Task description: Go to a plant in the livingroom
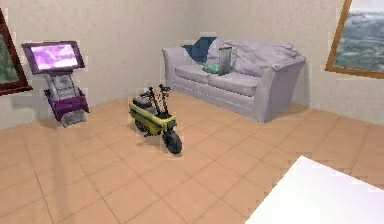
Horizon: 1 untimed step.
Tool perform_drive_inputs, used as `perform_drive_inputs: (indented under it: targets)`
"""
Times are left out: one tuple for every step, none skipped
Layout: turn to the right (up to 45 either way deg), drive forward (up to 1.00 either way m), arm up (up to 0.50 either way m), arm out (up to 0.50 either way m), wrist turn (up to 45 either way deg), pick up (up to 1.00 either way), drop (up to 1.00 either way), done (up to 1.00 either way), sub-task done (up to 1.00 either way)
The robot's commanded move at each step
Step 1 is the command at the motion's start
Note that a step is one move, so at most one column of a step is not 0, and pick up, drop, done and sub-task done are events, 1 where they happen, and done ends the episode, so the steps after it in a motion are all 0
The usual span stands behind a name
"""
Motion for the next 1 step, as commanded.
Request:
perform_drive_inputs:
  targets:
    - [-45.0, 0.0, 0.0, 0.0, 0.0, 0.0, 0.0, 0.0, 0.0]
